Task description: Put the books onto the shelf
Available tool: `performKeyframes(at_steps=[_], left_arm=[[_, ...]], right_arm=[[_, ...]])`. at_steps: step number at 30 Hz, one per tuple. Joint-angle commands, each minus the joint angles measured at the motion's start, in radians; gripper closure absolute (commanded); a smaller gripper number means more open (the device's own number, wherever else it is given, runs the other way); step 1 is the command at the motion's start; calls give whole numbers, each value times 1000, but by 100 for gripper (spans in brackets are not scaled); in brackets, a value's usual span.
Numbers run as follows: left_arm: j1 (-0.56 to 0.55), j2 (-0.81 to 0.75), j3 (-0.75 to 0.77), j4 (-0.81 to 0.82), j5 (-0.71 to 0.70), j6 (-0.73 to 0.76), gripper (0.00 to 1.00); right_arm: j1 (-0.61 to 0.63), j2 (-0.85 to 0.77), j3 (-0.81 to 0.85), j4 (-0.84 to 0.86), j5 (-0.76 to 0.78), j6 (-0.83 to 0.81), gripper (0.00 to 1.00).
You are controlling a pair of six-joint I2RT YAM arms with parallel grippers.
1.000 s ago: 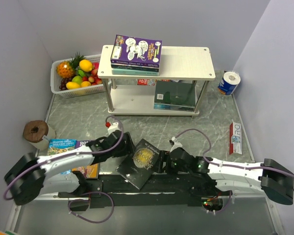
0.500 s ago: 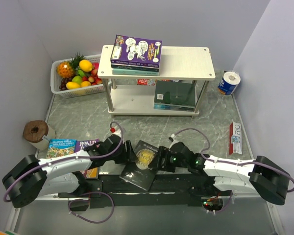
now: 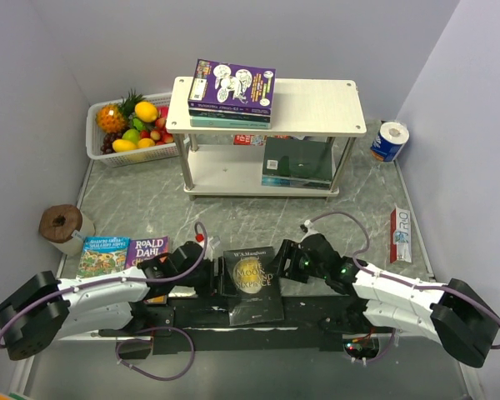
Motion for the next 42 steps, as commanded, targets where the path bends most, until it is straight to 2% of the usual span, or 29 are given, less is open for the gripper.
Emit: performKeyframes(at_steps=[1,4,7,9,11,12,13,15,17,29,31,32,35,37,38,39,41,42], left_arm=[[-3,24,-76,113,24,-55,28],[-5,39,-155,169,18,-92,27],[-6,35,-225,299,20,-137,28],[-12,13,-259,455,12,-164,29],[-13,9,-297,552,-16,-176,36],[-14,18,-308,657,-23,-182,39],[-14,25,-316,690,-33,-188,47],[-16,58,-333,809,-20,-191,53],[-17,87,-342,867,6,-188,65],[-34,203,-324,1217,185,-154,80],[-37,226,-318,1258,196,-162,95],[-42,231,-313,1272,194,-167,99],[-42,211,-311,1301,182,-191,99],[-42,123,-304,1242,132,-208,99],[-42,72,-293,1185,107,-202,99],[-42,14,-278,1025,75,-191,99],[-43,-182,-229,863,-58,-161,98],[-43,-248,-207,718,-110,-150,99]], right_arm=[[39,29,-61,-25,-30,-28,25],[52,50,-80,6,-52,-28,25],[59,60,-110,60,-67,-23,25],[59,52,-130,102,-81,-11,25],[59,40,-156,140,-86,-2,26],[59,25,-164,148,-87,1,26],[61,15,-175,154,-87,6,26],[59,-15,-183,156,-87,6,26],[59,-46,-190,142,-80,1,26],[59,-49,-195,232,-129,-32,30],[59,-51,-178,223,-130,-43,30],[59,-60,-170,214,-129,-48,31],[61,-113,-131,130,-103,-68,31],[61,-165,-80,3,-69,-94,29],[59,-227,-56,-63,-19,-103,27],[59,-253,2,-117,17,-112,27],[59,-326,55,-232,68,-147,25],[59,-345,98,-258,113,-154,24]])
